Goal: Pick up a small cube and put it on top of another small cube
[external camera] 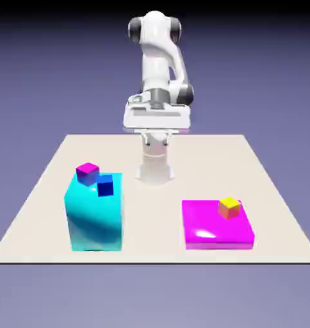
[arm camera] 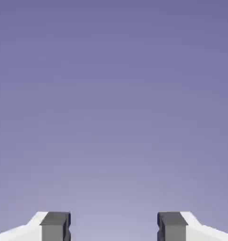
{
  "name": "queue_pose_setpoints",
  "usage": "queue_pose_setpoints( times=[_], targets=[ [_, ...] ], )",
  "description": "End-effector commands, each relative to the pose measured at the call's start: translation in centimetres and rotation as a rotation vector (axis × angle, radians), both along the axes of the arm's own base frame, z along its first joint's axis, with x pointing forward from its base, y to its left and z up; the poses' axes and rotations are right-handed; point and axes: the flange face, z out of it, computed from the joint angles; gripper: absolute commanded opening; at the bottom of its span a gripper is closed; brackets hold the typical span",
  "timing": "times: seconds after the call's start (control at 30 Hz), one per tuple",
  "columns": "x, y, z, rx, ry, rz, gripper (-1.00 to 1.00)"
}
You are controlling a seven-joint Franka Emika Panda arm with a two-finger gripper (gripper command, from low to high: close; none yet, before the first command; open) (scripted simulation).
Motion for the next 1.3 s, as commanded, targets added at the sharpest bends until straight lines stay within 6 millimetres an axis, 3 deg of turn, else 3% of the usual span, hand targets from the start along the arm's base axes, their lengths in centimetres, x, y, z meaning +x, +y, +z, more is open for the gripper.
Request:
queue_pose_setpoints(
  times=[0.0,0.2,0.4,0.77,0.87,1.1,1.2,1.27],
  targets=[
    [0.2,-1.7,0.1,0.037,0.003,-0.047,0.00],
    [0.2,-12.1,-0.3,0.251,0.014,-0.331,0.00],
    [-2.4,-22.3,-1.9,0.455,0.010,-0.616,0.00],
    [-9.5,-30.3,-12.3,0.893,0.180,-1.111,0.00],
    [-12.0,-31.6,-15.0,1.006,0.223,-1.251,0.00],
    [-18.5,-26.4,-24.5,1.308,0.563,-1.597,0.00],
    [-21.4,-23.4,-27.5,1.418,0.719,-1.753,0.00],
    [-22.4,-22.4,-28.0,1.447,0.761,-1.759,0.00]
  ],
)
